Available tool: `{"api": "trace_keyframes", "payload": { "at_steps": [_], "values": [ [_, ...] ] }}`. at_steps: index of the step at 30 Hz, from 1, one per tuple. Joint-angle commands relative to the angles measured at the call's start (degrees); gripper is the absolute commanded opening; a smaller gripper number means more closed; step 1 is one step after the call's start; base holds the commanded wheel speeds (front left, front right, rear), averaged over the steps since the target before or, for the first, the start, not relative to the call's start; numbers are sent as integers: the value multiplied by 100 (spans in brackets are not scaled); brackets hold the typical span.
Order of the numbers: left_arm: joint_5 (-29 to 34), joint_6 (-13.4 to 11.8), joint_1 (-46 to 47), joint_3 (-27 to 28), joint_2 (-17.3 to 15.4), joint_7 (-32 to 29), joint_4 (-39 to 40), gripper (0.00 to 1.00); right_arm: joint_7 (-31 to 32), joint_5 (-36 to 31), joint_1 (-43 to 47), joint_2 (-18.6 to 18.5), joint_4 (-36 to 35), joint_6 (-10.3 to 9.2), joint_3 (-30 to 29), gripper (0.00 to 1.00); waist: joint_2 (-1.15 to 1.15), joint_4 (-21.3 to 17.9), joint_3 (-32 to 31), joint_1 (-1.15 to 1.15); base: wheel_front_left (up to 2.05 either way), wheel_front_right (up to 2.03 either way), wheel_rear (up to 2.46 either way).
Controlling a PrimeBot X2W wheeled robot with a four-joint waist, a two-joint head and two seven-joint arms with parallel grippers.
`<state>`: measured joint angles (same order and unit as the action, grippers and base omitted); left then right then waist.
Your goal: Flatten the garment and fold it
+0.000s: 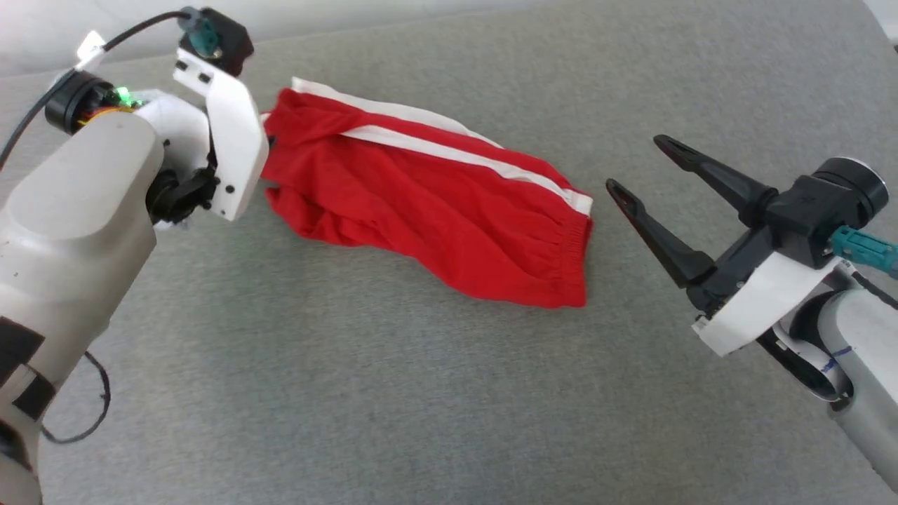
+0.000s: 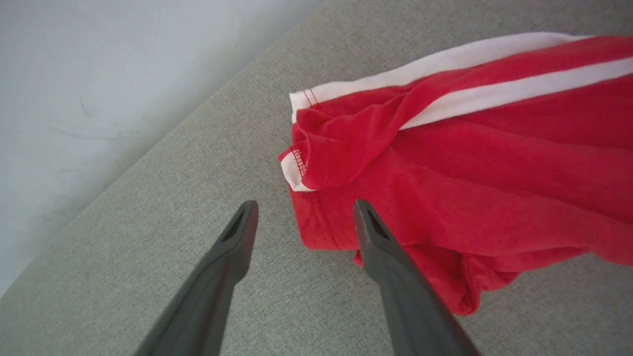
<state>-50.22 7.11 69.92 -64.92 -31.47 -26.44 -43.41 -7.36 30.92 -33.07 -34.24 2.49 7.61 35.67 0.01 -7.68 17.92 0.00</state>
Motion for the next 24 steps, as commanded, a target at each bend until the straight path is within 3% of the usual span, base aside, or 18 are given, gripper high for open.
{"api": "trace_keyframes", "payload": {
  "at_steps": [1, 9, 17, 19, 24],
  "values": [
    [-142, 37, 65, -118, -37, -204, 31, 100, 45, -53, 85, 66, -37, -12, -33, 100, -1, -181, 156, 0, 0, 0, 0],
    [-348, 37, -62, -596, -158, -767, -51, 100, 29, -79, 17, 264, 14, -12, 12, 100, -1, -486, 380, 0, 0, 0, 0],
    [-494, 37, -373, -799, -250, -1480, 335, 100, 23, -31, -81, 287, 150, -12, 118, 100, -1, -502, 451, 0, 0, 0, 0],
    [-498, 37, -398, -816, -314, -1556, 454, 0, 19, -26, -145, 277, 167, -12, 125, 100, -1, -471, 442, 0, 0, 0, 0],
    [-511, 37, -346, -826, -341, -1239, 507, 0, 156, -29, -387, 126, 151, -12, 231, 100, -1, -341, 283, 0, 0, 0, 0]
  ]
}}
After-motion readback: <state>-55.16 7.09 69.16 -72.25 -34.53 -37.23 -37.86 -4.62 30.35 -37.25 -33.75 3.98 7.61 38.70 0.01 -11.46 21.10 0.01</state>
